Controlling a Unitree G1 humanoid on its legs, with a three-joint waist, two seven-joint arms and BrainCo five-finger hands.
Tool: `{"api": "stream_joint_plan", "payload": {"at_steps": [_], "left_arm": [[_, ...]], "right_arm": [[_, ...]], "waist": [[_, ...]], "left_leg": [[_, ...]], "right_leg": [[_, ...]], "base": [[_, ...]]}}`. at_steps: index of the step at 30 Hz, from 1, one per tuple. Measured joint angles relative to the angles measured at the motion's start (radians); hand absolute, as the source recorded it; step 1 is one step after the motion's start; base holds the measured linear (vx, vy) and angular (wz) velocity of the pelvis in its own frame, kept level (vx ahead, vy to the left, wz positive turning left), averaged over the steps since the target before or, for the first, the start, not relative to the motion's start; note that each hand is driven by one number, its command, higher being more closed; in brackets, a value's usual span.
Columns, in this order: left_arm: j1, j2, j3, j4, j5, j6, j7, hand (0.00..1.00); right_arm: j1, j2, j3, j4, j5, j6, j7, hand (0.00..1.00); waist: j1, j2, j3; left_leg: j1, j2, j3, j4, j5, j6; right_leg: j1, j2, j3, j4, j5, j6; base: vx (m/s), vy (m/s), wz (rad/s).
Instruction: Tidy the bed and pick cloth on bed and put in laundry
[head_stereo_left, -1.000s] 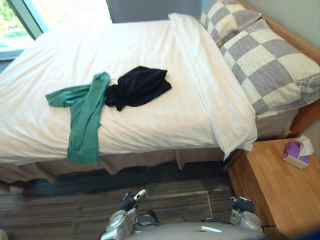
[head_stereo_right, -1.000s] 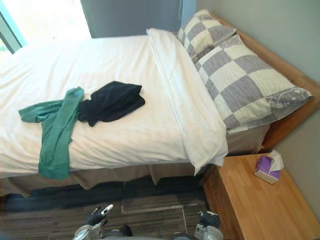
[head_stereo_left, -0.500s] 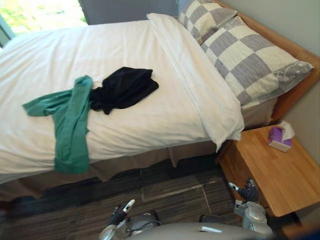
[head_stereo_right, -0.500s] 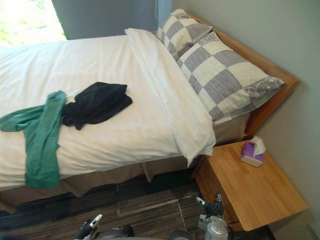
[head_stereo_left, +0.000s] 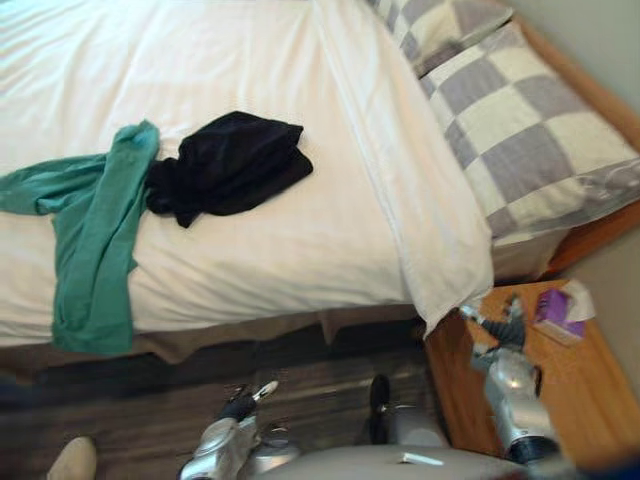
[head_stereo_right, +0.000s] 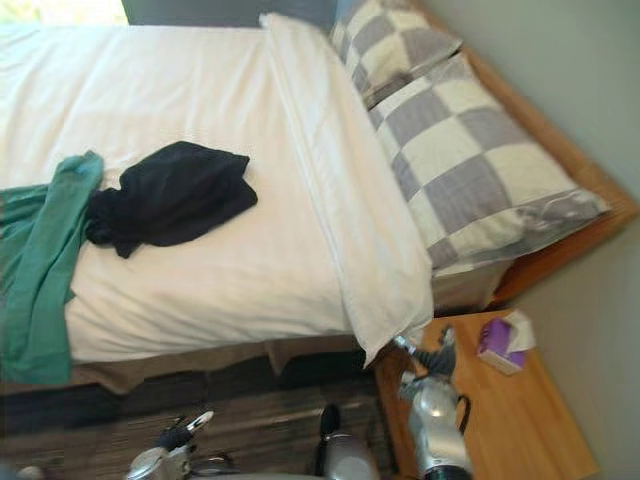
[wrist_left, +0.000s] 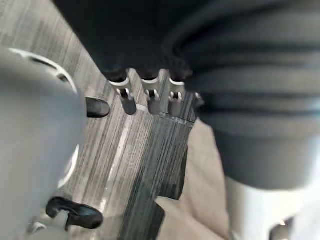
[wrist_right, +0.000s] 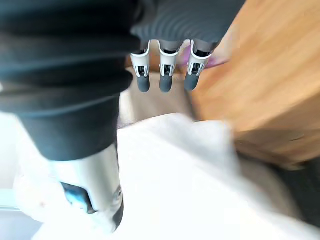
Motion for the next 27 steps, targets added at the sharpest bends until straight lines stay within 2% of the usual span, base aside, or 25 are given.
{"api": "stream_joint_plan", "payload": {"at_steps": [2,3,7,9,12,15,16,20,23,25,27], "left_arm": [[0.000,-0.007,-0.005,-0.021,0.020,0.010,-0.001,0.00],[-0.012,-0.007,-0.006,-0.021,0.040,0.011,-0.008,0.00],[-0.050,-0.014,-0.009,-0.009,0.069,0.016,-0.008,0.00],[-0.107,-0.016,-0.023,0.001,0.072,0.010,-0.022,0.00],[-0.176,-0.021,-0.038,0.015,0.058,-0.013,-0.042,0.00],[-0.229,-0.023,-0.042,0.016,0.051,-0.033,-0.043,0.00],[-0.252,-0.025,-0.044,0.016,0.029,-0.045,-0.043,0.00],[-0.316,-0.072,-0.051,0.015,-0.029,-0.088,-0.031,0.00],[-0.346,-0.100,-0.078,0.008,-0.068,-0.102,-0.001,0.00],[-0.356,-0.107,-0.081,0.006,-0.077,-0.102,0.001,0.00],[-0.358,-0.123,-0.081,0.006,-0.078,-0.103,0.000,0.00]], "right_arm": [[-0.072,-0.024,-0.037,-0.053,0.079,-0.027,0.011,1.00],[-0.135,-0.036,-0.064,-0.083,0.179,-0.075,0.046,1.00],[-0.288,-0.044,-0.081,-0.162,0.354,-0.168,0.117,1.00],[-0.442,-0.056,-0.082,-0.184,0.513,-0.219,0.176,1.00],[-0.615,-0.102,-0.082,-0.184,0.713,-0.256,0.240,1.00],[-0.731,-0.134,-0.083,-0.182,0.806,-0.288,0.249,1.00],[-0.768,-0.150,-0.084,-0.181,0.848,-0.314,0.246,1.00],[-0.822,-0.174,-0.133,-0.179,0.971,-0.410,0.228,1.00],[-0.820,-0.173,-0.178,-0.179,1.022,-0.459,0.208,1.00],[-0.801,-0.172,-0.198,-0.178,1.054,-0.468,0.210,1.00],[-0.720,-0.165,-0.212,-0.129,1.108,-0.462,0.240,1.00]], "waist": [[0.001,0.002,0.003],[0.007,-0.004,0.009],[0.009,0.000,0.038],[0.008,0.009,0.089],[0.012,0.037,0.166],[0.011,0.055,0.247],[0.011,0.060,0.269],[0.018,0.081,0.294],[0.016,0.085,0.299],[0.017,0.086,0.299],[0.007,0.100,0.306]], "left_leg": [[-0.003,0.009,0.003,-0.026,0.015,-0.007],[-0.006,0.008,0.005,-0.025,0.024,-0.009],[-0.035,-0.007,0.007,-0.008,0.026,-0.008],[-0.074,-0.027,0.006,0.006,0.034,0.002],[-0.142,-0.043,0.004,0.025,0.038,0.008],[-0.186,-0.051,0.004,0.043,0.050,0.013],[-0.224,-0.059,0.004,0.052,0.064,0.012],[-0.359,-0.080,0.007,0.079,0.084,0.016],[-0.429,-0.092,0.015,0.109,0.084,0.016],[-0.458,-0.092,0.029,0.122,0.084,0.017],[-0.473,-0.091,0.040,0.121,0.082,0.020]], "right_leg": [[0.000,0.015,-0.006,-0.024,0.000,-0.003],[0.000,0.016,-0.006,-0.039,0.006,-0.010],[-0.003,0.001,-0.005,-0.061,0.015,-0.020],[-0.035,-0.018,-0.007,-0.062,0.023,-0.014],[-0.093,-0.038,-0.010,-0.051,0.033,-0.012],[-0.145,-0.055,-0.010,-0.012,0.032,-0.012],[-0.190,-0.066,-0.009,0.013,0.031,-0.012],[-0.387,-0.113,0.002,0.169,-0.019,-0.022],[-0.502,-0.142,0.019,0.287,-0.069,-0.026],[-0.546,-0.149,0.029,0.322,-0.087,-0.034],[-0.584,-0.150,0.036,0.361,-0.113,-0.039]], "base": [[0.22,-0.040,0.08],[0.20,-0.013,0.06],[0.08,0.020,0.05],[-0.02,0.032,0.15],[-0.06,0.023,0.15],[-0.08,0.007,0.10],[-0.11,-0.007,0.13],[-0.09,-0.010,0.15],[-0.08,-0.050,0.17],[-0.09,-0.079,0.06],[-0.07,-0.088,0.03]]}}
